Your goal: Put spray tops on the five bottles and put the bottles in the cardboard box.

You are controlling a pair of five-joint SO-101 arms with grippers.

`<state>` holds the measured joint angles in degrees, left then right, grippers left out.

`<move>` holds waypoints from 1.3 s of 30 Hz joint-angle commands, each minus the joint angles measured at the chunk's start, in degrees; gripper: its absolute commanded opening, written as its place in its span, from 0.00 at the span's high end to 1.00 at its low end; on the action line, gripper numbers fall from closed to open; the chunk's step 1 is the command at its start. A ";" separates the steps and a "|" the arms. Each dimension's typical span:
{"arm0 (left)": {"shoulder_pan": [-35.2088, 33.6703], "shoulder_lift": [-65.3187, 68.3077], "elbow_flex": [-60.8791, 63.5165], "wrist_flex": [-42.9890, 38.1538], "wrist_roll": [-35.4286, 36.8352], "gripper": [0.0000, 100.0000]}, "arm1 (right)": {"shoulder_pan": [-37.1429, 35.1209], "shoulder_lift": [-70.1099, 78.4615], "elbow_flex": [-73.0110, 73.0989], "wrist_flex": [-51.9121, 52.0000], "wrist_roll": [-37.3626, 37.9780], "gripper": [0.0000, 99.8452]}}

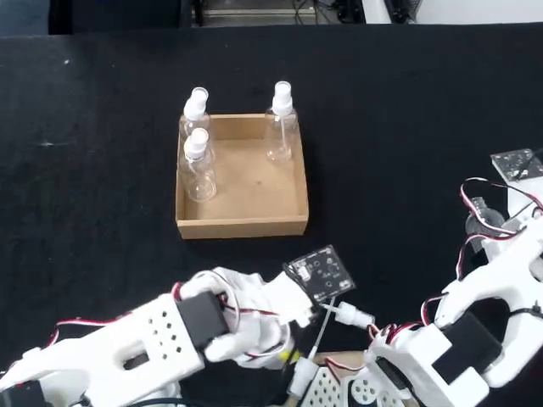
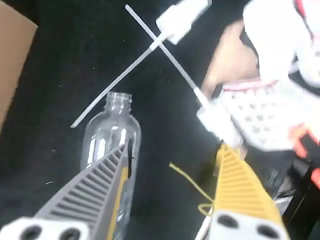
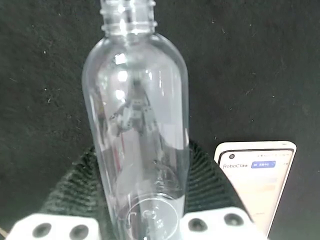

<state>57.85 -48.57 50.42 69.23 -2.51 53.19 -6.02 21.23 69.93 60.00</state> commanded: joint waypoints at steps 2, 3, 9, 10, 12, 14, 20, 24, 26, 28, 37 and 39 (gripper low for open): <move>1.19 -1.32 6.73 -13.54 5.63 0.74 | 3.60 -3.21 -3.21 -0.88 0.53 0.99; 1.71 -1.32 7.87 -15.47 5.71 0.74 | 4.13 -3.21 -3.21 -0.88 0.62 0.99; 6.20 -1.32 10.42 -21.19 7.56 0.74 | 4.40 -3.21 -3.12 -0.79 0.62 0.99; 5.93 -1.32 10.86 -22.07 8.35 0.74 | 4.40 -3.21 -3.21 -0.70 0.62 0.99; 5.49 -1.32 12.09 -23.38 9.05 0.74 | 4.40 -3.21 -3.21 -0.62 0.62 0.99; 6.20 -1.32 13.05 -24.62 9.41 0.74 | 4.40 -3.21 -3.12 -0.70 0.62 0.99; 7.43 -1.32 17.54 -28.48 9.49 0.74 | 4.40 -3.21 -3.12 -0.53 0.62 0.99; 7.25 -1.32 19.21 -28.75 9.49 0.74 | 4.40 -3.21 -3.12 -0.53 0.62 0.99; 7.34 -1.32 19.12 -28.84 9.49 0.74 | 4.40 -3.21 -3.12 -0.44 0.62 0.99; 7.43 -1.23 19.82 -31.21 9.58 0.74 | 4.40 -3.21 -3.12 -0.44 0.62 0.99; 7.52 12.57 18.86 -37.54 11.87 0.74 | 4.31 -3.21 -3.03 -0.44 0.62 0.99; 7.25 14.15 17.19 -36.04 11.87 0.74 | 4.40 -3.21 -3.03 -0.44 0.62 0.99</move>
<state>64.62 -38.55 71.96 32.66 9.19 56.53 -6.02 21.23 69.93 60.00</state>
